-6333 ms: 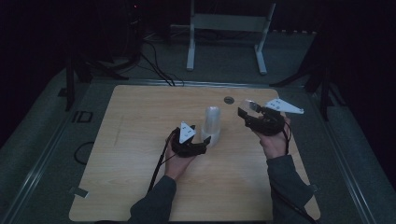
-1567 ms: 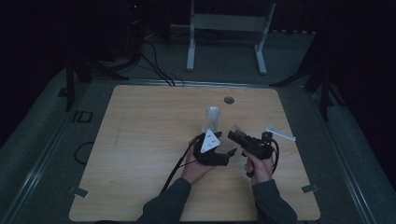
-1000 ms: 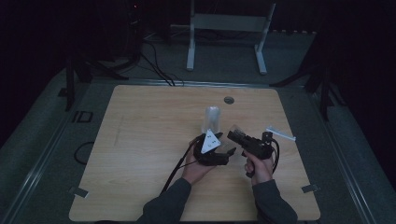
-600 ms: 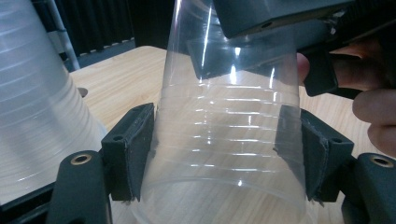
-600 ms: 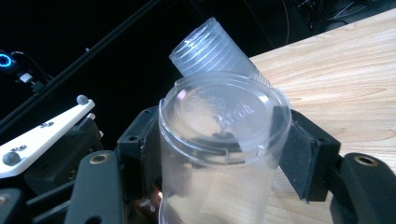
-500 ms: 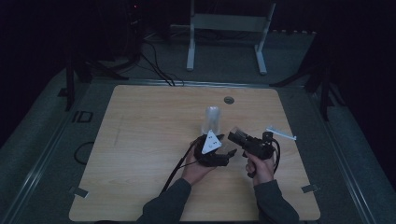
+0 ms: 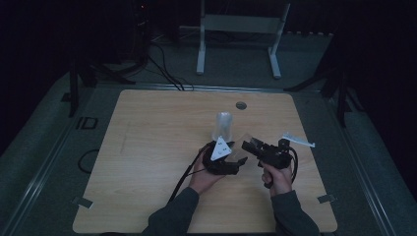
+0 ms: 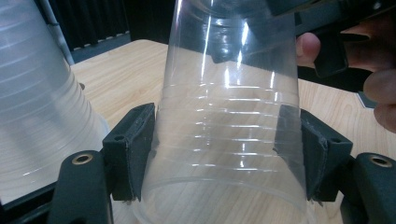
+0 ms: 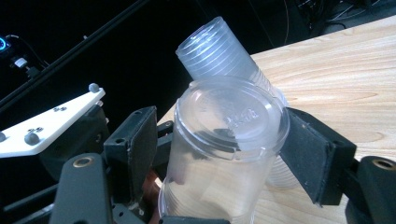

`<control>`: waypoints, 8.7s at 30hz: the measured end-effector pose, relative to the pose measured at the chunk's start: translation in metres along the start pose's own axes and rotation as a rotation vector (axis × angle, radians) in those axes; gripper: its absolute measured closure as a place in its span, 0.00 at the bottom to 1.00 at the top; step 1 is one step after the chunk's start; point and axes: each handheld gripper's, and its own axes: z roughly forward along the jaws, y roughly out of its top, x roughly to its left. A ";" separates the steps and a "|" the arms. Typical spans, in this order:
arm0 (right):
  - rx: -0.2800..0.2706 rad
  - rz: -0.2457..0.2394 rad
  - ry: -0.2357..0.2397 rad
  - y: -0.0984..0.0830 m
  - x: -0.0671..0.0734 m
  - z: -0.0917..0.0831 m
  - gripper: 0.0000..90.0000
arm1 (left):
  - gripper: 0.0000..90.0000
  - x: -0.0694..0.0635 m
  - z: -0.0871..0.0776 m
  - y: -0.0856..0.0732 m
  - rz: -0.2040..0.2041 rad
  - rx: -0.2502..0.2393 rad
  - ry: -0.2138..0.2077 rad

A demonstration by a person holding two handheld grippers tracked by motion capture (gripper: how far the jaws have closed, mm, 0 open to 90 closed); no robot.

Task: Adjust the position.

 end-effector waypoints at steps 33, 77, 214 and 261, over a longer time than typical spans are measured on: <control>0.125 -0.079 -0.030 -0.001 -0.005 -0.016 0.27 | 0.34 0.013 -0.009 0.001 0.002 0.045 -0.020; 0.230 -0.265 -0.199 0.004 -0.002 -0.027 0.32 | 0.34 0.016 -0.017 0.006 0.045 0.081 -0.057; 0.878 -0.935 -0.255 0.039 0.045 -0.002 0.43 | 0.35 0.006 -0.006 0.013 0.347 0.390 -0.185; 1.040 -1.011 -0.086 0.012 0.057 0.025 0.38 | 0.35 -0.009 -0.009 0.026 0.473 0.418 -0.312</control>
